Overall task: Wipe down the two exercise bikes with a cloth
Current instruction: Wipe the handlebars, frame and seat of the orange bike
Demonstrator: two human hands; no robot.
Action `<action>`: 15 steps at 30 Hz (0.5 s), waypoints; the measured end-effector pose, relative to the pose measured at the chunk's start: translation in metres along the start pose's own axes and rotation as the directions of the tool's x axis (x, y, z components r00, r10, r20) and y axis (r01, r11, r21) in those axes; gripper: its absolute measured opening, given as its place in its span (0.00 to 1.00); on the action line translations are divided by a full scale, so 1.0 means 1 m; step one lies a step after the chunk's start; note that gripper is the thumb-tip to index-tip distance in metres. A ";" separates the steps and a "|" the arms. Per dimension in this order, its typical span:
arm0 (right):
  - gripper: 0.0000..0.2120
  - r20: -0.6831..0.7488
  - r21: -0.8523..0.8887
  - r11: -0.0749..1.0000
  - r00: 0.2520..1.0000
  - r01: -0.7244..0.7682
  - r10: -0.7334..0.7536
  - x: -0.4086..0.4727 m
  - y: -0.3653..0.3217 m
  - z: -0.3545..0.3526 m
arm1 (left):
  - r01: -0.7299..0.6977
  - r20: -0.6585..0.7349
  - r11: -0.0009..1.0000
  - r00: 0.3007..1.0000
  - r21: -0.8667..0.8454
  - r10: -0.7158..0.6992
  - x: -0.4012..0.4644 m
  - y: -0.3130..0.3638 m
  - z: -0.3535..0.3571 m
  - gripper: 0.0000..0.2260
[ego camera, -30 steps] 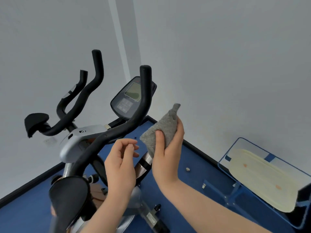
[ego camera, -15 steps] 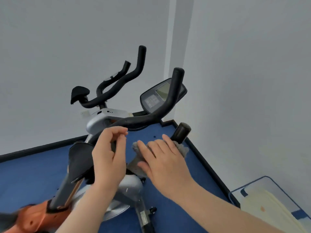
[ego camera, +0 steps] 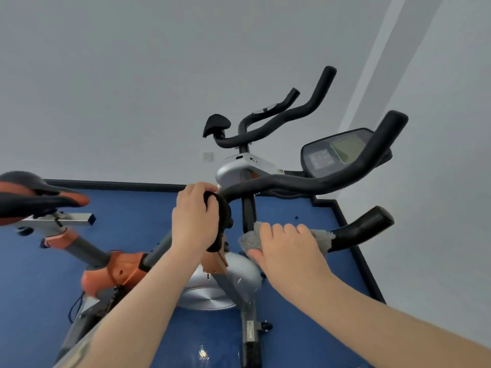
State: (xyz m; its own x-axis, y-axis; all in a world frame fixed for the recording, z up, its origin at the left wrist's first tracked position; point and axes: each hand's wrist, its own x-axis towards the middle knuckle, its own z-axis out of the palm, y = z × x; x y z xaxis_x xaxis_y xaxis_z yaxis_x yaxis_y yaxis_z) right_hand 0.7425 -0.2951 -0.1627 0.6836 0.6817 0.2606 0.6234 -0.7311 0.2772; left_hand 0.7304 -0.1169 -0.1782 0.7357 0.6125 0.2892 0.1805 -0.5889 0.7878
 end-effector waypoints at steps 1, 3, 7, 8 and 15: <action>0.22 0.037 0.037 0.999 0.999 -0.015 0.014 0.008 -0.005 -0.002 | 0.008 0.004 1.000 1.000 0.002 -0.008 0.000 0.000 0.001 0.09; 0.22 0.139 0.136 0.983 0.985 -0.123 0.104 0.026 -0.016 -0.002 | 0.017 0.010 1.000 1.000 -0.016 -0.017 0.002 -0.001 0.002 0.09; 0.25 0.132 0.026 0.991 0.983 -0.134 0.130 0.019 -0.014 -0.001 | 0.017 0.022 0.998 1.000 -0.059 -0.016 0.006 -0.004 0.003 0.08; 0.25 0.137 -0.001 0.991 0.982 -0.131 0.130 0.018 -0.015 -0.002 | 0.017 0.030 0.998 0.999 -0.060 -0.015 0.006 -0.005 0.003 0.08; 0.21 0.342 0.263 0.877 0.888 -0.403 0.307 0.051 -0.028 0.012 | -0.008 0.143 0.996 0.990 0.084 -0.004 0.022 -0.009 -0.001 0.04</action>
State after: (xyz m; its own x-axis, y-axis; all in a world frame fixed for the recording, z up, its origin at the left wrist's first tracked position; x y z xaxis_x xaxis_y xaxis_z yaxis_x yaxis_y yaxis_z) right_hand 0.7647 -0.2404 -0.1685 0.9281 0.3723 0.0005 0.3703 -0.9230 -0.1050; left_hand 0.7441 -0.0979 -0.1790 0.8209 0.5328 0.2055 0.2283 -0.6360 0.7371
